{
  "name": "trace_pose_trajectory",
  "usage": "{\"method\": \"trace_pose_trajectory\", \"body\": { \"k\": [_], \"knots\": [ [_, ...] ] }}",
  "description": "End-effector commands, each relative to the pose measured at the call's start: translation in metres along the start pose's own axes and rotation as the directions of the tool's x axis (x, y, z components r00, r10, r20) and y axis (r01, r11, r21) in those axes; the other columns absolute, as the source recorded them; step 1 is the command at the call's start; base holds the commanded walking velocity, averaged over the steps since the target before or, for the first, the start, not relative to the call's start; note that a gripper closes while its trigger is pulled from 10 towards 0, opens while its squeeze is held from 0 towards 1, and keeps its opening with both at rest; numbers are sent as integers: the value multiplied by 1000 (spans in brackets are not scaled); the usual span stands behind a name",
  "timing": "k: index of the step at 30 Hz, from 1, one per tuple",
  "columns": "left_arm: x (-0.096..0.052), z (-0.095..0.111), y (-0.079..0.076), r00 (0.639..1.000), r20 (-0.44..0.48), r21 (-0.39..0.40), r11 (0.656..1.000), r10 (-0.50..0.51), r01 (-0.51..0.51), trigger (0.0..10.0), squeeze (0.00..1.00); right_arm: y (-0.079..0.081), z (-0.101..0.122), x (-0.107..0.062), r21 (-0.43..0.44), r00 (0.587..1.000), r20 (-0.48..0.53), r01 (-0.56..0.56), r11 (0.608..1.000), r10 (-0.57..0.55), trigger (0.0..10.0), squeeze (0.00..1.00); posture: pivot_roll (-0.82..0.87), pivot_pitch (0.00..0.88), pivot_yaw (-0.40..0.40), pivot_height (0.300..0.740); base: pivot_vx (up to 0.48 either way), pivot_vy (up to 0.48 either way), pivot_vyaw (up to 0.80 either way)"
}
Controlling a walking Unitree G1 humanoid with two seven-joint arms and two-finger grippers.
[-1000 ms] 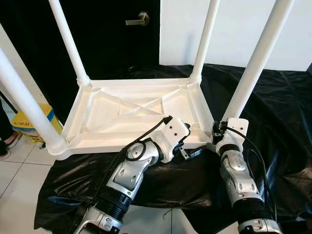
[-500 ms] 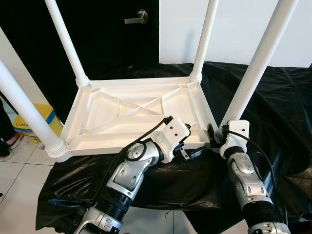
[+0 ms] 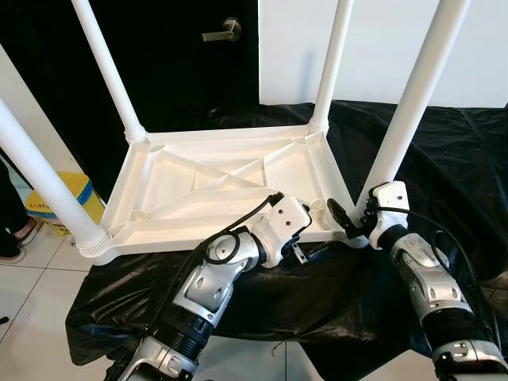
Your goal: Building children table
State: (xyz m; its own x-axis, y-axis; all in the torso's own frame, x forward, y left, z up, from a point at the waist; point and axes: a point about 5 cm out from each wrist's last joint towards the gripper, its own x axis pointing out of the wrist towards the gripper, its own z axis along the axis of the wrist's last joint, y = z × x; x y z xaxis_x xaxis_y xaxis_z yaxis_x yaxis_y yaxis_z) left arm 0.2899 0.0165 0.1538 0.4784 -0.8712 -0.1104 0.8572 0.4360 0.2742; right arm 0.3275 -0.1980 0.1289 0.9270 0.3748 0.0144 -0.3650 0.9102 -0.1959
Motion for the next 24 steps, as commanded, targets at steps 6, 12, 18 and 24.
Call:
{"method": "trace_pose_trajectory", "body": {
  "k": [6,12,18,24],
  "knots": [
    [1,-2,1,1000,-10,4,1000,18,-18,10000,0,2,-9,0,-10,999,-47,-27,1000,27,0,0,-123,0,26,740,0,0,0],
    [0,-4,0,1000,-13,3,1000,22,-22,10000,0,2,-15,-4,10,997,-75,-7,1000,7,0,0,-127,0,21,740,0,0,0],
    [1,-4,0,1000,-8,3,1000,26,-26,10000,0,12,-21,-1,56,993,-96,78,995,-72,10000,0,-132,0,20,740,0,0,0],
    [0,-5,-1,1000,-12,4,1000,24,-24,10000,0,18,-23,0,80,982,-108,166,983,-157,10000,0,-131,0,17,740,0,0,0]
  ]
}}
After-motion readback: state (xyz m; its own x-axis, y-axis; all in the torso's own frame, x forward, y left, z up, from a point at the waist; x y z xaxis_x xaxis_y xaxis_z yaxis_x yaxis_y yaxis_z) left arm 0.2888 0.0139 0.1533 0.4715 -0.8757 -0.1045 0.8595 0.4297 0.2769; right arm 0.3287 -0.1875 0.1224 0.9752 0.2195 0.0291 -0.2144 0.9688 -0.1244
